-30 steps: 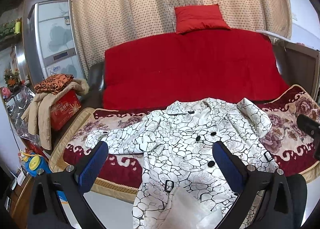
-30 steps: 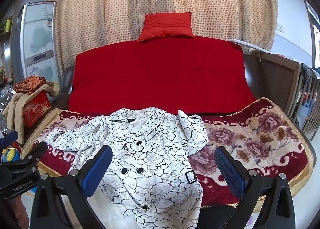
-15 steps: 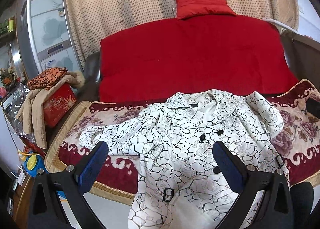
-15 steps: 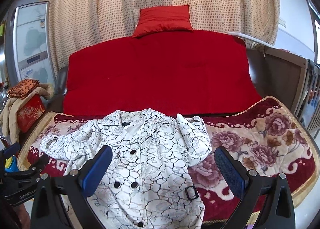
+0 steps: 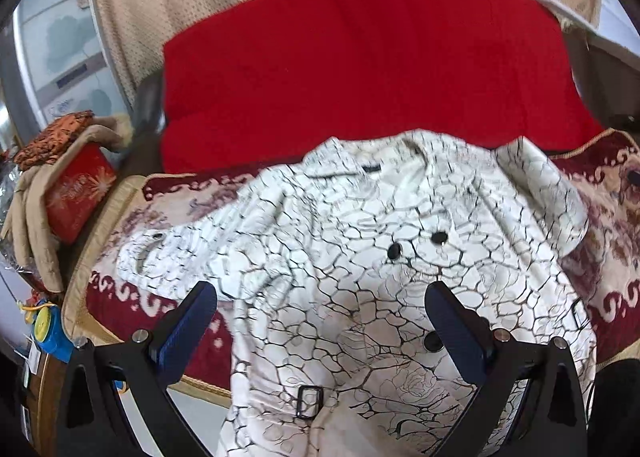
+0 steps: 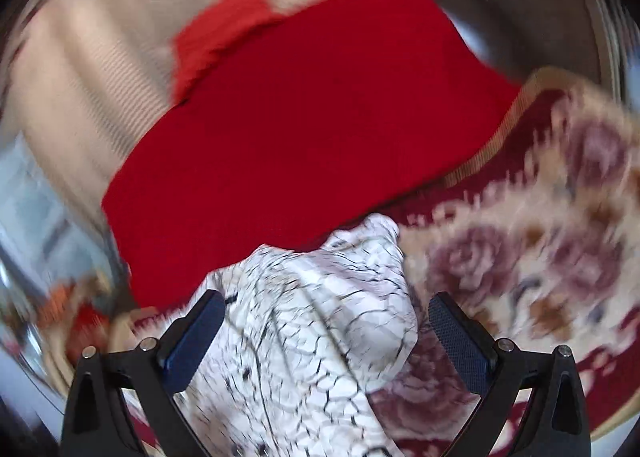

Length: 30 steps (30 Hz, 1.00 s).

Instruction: Fold large clothes

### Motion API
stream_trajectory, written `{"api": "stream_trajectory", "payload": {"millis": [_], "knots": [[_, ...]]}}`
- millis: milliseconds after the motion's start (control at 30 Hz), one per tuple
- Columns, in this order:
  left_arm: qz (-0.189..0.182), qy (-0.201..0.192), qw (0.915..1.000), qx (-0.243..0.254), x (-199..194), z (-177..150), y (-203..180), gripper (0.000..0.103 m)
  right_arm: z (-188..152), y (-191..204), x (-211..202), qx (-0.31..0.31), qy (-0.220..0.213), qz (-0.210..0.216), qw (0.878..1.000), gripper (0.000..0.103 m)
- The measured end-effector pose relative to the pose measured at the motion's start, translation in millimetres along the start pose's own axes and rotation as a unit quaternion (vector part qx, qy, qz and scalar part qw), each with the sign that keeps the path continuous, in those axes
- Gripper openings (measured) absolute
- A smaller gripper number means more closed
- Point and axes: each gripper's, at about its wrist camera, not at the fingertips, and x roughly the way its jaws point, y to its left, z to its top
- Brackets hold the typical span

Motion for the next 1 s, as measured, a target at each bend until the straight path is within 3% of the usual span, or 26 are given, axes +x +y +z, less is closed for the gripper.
{"api": "stream_trajectory", "payload": {"millis": [200, 300, 367, 433, 500, 567, 633, 767, 833, 900, 1000], "knots": [[0.013, 0.021, 0.9996, 0.016, 23, 3, -12, 0.103, 13, -82, 97, 0.147, 0.089, 0.056, 0.983, 0.102], [0.022, 0.027, 0.9990, 0.028, 32, 5, -19, 0.103, 7, -98, 128, 0.167, 0.101, 0.067, 0.978, 0.098], [0.026, 0.030, 0.9988, 0.030, 37, 7, -23, 0.103, 4, -103, 146, 0.177, 0.120, 0.062, 0.975, 0.094], [0.024, 0.033, 0.9988, 0.027, 39, 9, -27, 0.103, 0, -105, 166, 0.198, 0.151, 0.068, 0.966, 0.083], [0.024, 0.033, 0.9988, 0.027, 40, 10, -30, 0.103, 0, -103, 177, 0.196, 0.158, 0.072, 0.965, 0.075], [0.026, 0.032, 0.9987, 0.030, 39, 10, -32, 0.103, -2, -97, 187, 0.188, 0.168, 0.069, 0.965, 0.059], [0.030, 0.032, 0.9985, 0.032, 38, 10, -31, 0.103, -5, -86, 190, 0.169, 0.170, 0.073, 0.968, 0.030], [0.038, 0.028, 0.9987, 0.020, 33, 9, -22, 0.103, -7, -35, 171, 0.064, 0.118, 0.064, 0.989, 0.022], [0.046, 0.023, 0.9986, 0.010, 28, 9, -13, 0.103, -13, -10, 161, 0.020, 0.099, 0.072, 0.992, 0.021], [0.056, 0.017, 0.9983, -0.003, 24, 10, -2, 0.103, -28, 22, 154, -0.042, 0.087, 0.078, 0.992, 0.021], [0.070, 0.013, 0.9972, -0.025, 19, 9, 17, 0.103, -65, 66, 149, -0.117, 0.105, 0.098, 0.983, 0.022]]}}
